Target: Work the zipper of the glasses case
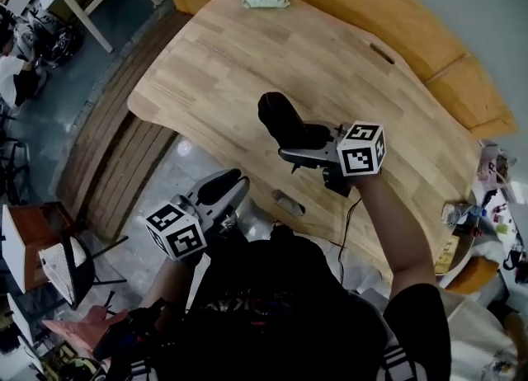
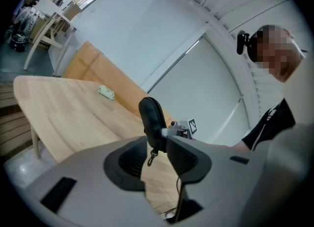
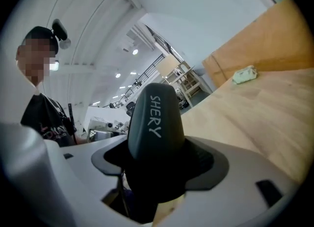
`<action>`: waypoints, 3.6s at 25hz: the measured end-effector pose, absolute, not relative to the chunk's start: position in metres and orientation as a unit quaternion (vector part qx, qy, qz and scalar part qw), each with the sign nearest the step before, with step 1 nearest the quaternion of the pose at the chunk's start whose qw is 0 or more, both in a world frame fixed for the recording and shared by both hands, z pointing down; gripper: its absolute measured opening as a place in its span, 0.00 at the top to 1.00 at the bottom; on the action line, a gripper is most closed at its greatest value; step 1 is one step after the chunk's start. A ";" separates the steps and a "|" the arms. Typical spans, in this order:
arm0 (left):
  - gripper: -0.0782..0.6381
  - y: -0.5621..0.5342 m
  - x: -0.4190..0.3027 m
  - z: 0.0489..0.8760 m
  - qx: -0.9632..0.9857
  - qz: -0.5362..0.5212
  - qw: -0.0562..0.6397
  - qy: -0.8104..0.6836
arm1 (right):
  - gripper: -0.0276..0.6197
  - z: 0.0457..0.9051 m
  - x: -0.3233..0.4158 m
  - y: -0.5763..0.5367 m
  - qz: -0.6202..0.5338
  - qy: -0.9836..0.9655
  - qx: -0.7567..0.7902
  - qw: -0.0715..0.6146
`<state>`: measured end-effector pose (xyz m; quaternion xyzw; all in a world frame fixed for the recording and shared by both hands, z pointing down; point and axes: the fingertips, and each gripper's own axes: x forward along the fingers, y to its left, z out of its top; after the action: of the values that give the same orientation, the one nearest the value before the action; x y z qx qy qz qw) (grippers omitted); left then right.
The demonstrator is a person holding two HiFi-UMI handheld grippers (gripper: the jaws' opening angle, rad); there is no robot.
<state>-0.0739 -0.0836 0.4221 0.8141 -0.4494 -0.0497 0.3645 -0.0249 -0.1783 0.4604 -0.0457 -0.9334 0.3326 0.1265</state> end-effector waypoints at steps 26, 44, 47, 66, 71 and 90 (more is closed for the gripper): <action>0.36 -0.079 -0.041 0.332 0.914 -0.118 0.340 -0.187 | 0.42 0.384 -0.070 -0.021 0.310 -0.941 -0.102 0.089; 0.39 -0.101 -0.087 0.275 0.831 -0.351 0.418 -0.106 | 0.43 0.326 0.003 -0.040 0.356 -0.916 0.036 -0.180; 0.39 -0.102 -0.101 0.259 0.789 -0.421 0.442 -0.061 | 0.56 0.328 0.010 -0.037 0.396 -0.888 0.035 -0.230; 0.39 -0.092 -0.116 0.249 0.744 -0.486 0.459 0.005 | 0.76 0.294 -0.019 -0.029 0.492 -0.792 -0.074 -0.353; 0.39 -0.098 -0.118 0.254 0.740 -0.486 0.466 -0.005 | 0.87 0.293 -0.013 -0.033 0.487 -0.790 -0.067 -0.365; 0.39 -0.112 -0.113 0.273 0.752 -0.465 0.465 -0.044 | 0.93 0.313 -0.007 -0.052 0.478 -0.809 0.004 -0.342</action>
<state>-0.1135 -0.1123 0.2727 0.7523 -0.0437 -0.4646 0.4650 -0.0067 -0.0521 0.3129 0.0037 -0.8091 0.4782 -0.3416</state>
